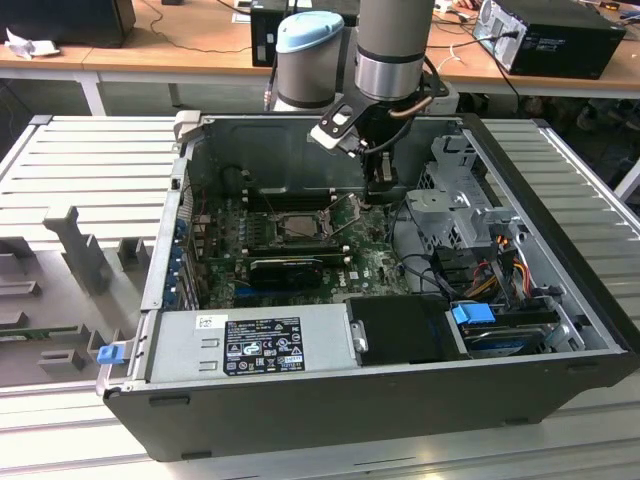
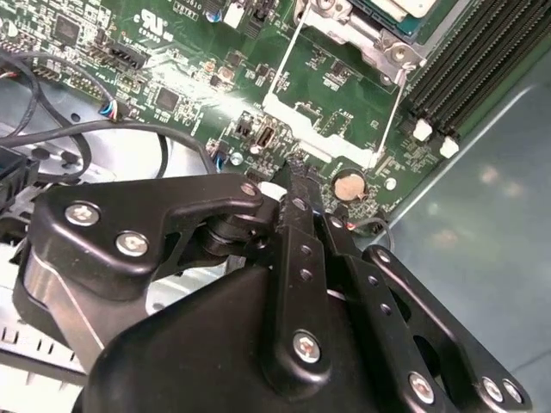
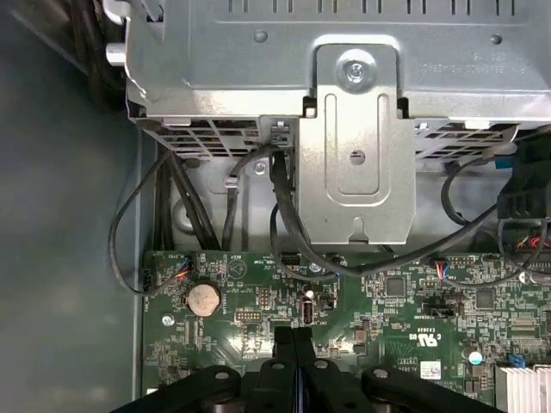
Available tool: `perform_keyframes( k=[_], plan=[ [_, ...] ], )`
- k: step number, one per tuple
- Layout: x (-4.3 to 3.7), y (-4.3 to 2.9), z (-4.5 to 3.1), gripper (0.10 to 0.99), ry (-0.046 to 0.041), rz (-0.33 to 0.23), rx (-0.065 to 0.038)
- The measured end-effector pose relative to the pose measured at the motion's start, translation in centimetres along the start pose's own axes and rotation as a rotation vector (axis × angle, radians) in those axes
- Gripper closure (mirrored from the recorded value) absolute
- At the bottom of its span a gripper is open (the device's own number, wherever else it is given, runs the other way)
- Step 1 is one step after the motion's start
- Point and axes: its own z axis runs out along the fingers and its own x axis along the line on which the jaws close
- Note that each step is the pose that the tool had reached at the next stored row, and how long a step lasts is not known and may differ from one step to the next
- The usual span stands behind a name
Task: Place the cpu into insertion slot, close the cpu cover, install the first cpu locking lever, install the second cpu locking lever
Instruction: 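Close the cpu cover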
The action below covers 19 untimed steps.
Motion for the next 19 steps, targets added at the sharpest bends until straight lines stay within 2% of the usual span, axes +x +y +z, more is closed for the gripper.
perform_keyframes(
  k=[3, 7, 19],
  plan=[
    [0.01, -0.05, 0.7, 0.98, 0.0001, 0.0, 0.001],
    [0.0, -0.24, 0.76, 0.98, 0.0006, 0.0, 0.011],
    [0.0, -0.67, 0.75, 0.98, 0.0008, 0.0, 0.012]
  ],
)
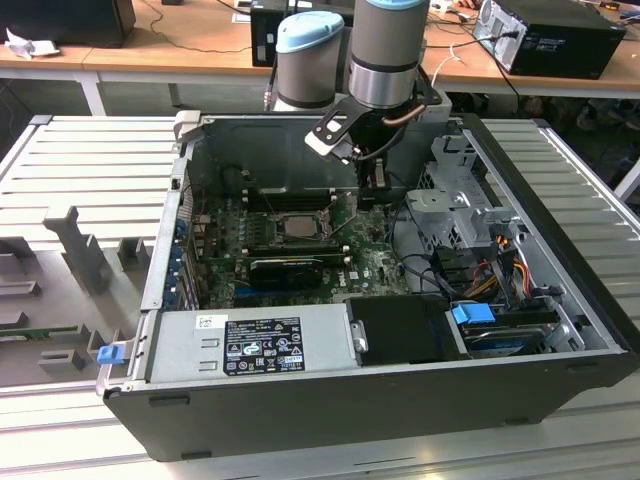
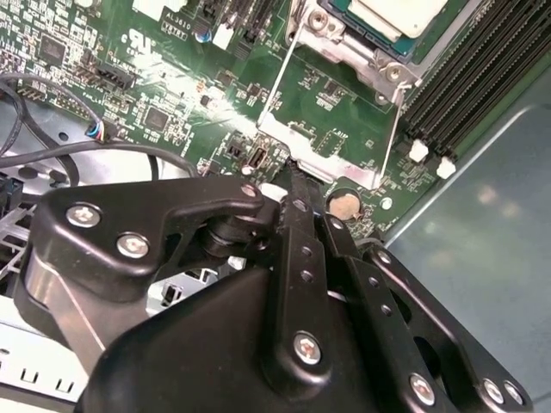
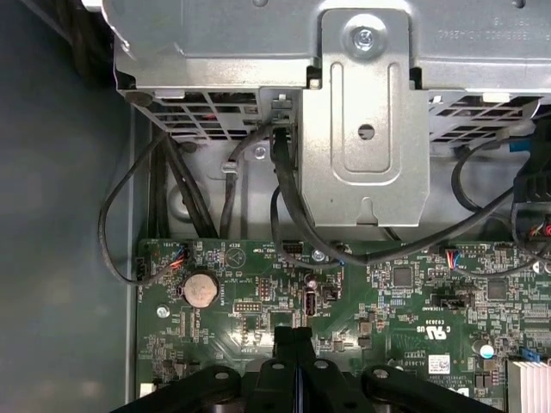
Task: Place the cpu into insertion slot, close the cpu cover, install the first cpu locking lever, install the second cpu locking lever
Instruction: 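Close the cpu cover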
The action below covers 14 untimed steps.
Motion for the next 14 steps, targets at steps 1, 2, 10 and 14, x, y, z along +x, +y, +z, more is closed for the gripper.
perform_keyframes(
  k=[1, 2, 10, 14],
  plan=[
    [0.0, -0.01, 0.0, 0.98, -0.0001, 0.0, 0.0],
    [0.0, -0.04, 0.0, 0.98, 0.0, 0.0, 0.0],
    [0.0, -0.45, -0.03, 0.98, 0.0, 0.0, 0.0],
    [0.0, -0.61, -0.04, 0.98, -0.0001, 0.0, 0.0]
  ],
)
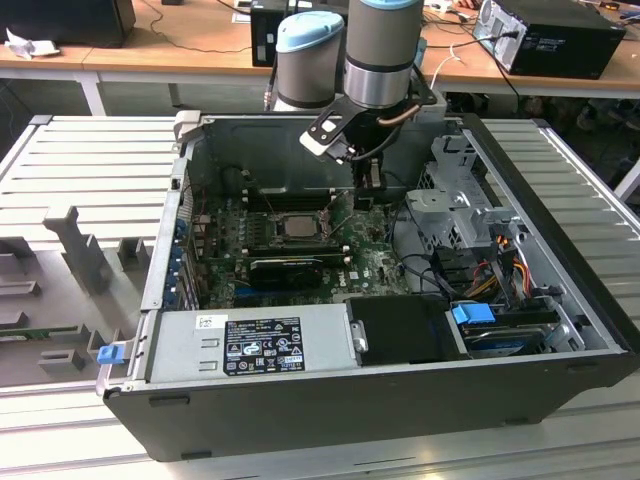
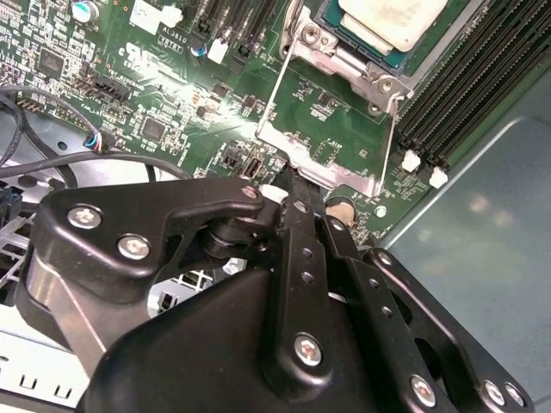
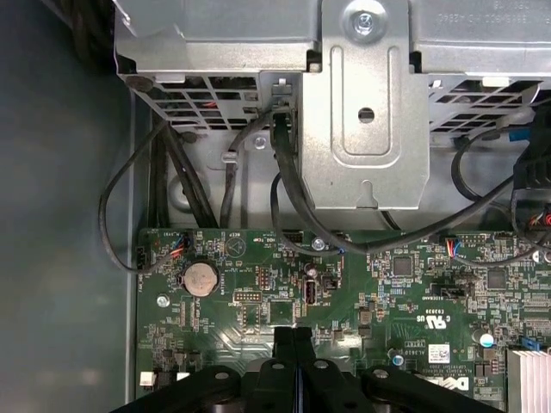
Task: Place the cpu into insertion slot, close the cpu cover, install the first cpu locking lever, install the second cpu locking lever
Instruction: 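Close the cpu cover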
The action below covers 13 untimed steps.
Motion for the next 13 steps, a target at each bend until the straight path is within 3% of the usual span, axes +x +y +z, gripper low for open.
perform_keyframes(
  k=[13],
  plan=[
    [0.0, -0.55, -0.03, 0.98, 0.0, 0.0, 0.0]
  ],
)
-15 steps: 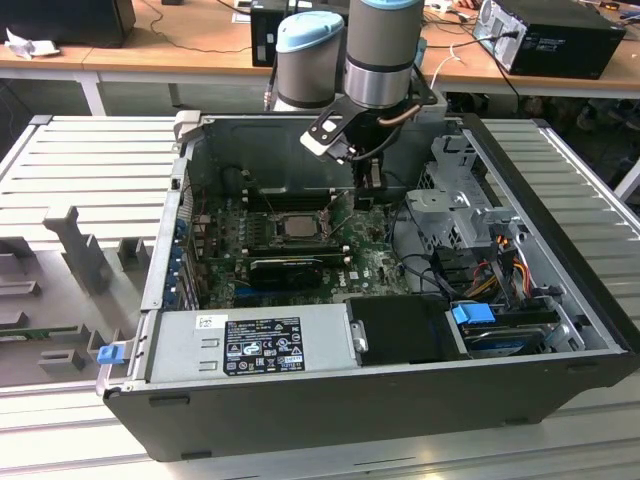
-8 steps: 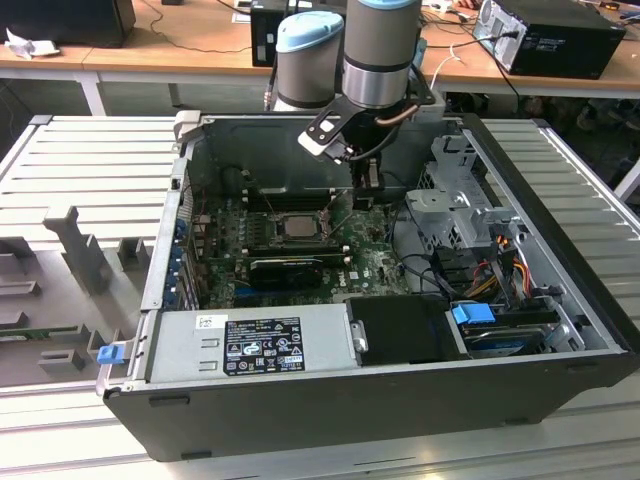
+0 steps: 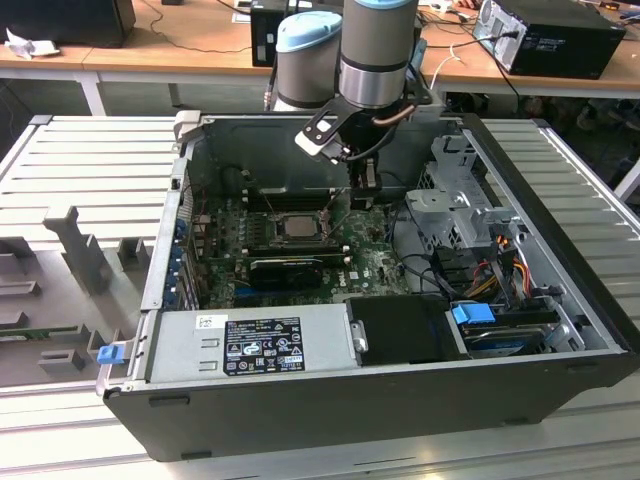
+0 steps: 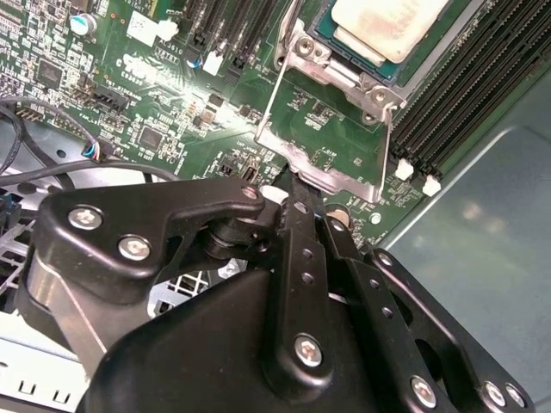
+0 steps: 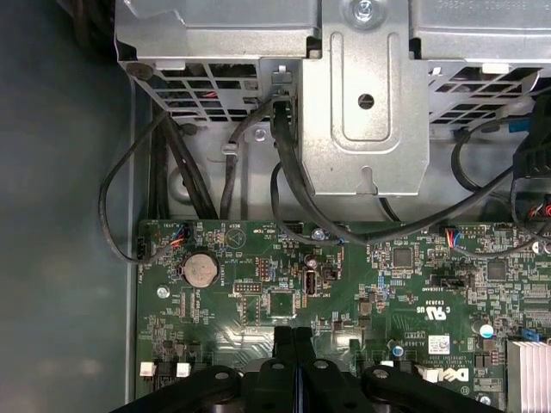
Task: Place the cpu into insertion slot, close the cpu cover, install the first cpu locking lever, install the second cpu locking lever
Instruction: 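Close the cpu cover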
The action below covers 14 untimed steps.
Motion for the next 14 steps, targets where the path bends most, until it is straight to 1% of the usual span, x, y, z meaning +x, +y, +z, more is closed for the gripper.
perform_keyframes(
  k=[14],
  plan=[
    [0.0, -0.42, -0.02, 0.98, 0.0001, 0.0, 0.0]
  ],
)
